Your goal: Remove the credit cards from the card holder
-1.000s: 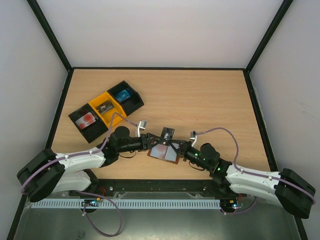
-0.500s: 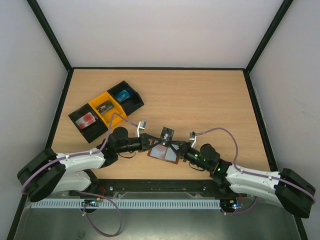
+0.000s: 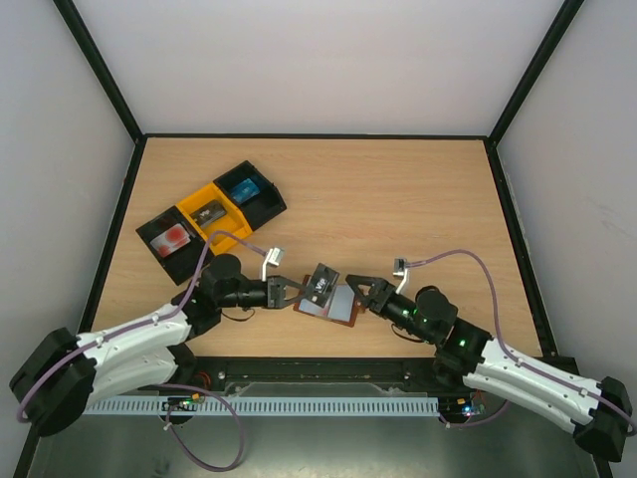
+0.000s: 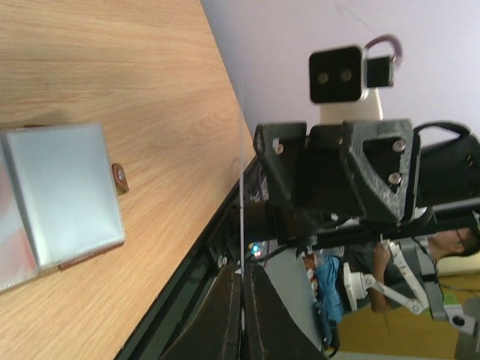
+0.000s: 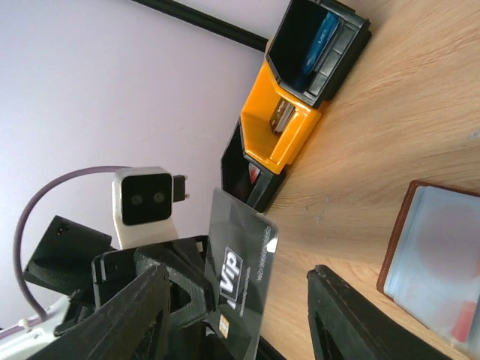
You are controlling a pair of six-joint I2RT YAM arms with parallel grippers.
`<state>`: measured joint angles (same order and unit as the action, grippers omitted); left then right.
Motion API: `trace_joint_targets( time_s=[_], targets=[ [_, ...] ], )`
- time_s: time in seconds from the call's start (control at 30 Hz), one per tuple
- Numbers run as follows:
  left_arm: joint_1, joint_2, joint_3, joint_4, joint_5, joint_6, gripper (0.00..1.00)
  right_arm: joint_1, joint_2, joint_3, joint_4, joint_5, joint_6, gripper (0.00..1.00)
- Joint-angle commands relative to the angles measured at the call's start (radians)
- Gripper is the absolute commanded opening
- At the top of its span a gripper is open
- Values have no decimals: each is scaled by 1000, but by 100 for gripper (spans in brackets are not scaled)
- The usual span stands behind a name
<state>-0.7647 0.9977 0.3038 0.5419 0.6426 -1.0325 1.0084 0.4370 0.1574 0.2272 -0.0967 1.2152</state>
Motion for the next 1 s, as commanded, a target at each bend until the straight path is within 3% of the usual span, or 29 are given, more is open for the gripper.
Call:
trace_joint_targets(
  time_s=[0.0,0.27,0.4,0.47,0.73,0.87,0.97],
  targets=[
    [16,-83,12,-196,102,122,3,4,-11,69,-177,3,-109,52],
    [22,-135,43,-307,244,210,3,4,155,131,-115,-146,-220,53],
    [23,-144,46,-347,249,234,3,4,240,160,-42,-267,-257,54],
    [24,-138,37,-335,253,234,3,4,274,164,0,-328,-266,42],
    [24,-100,44,-288,294,230,3,4,304,145,90,-393,-248,19],
    [33,-92,53,-301,265,228,3,4,310,143,118,-404,-246,2],
    [68,-105,66,-337,235,210,26,4,302,128,152,-376,-218,2]
  ],
)
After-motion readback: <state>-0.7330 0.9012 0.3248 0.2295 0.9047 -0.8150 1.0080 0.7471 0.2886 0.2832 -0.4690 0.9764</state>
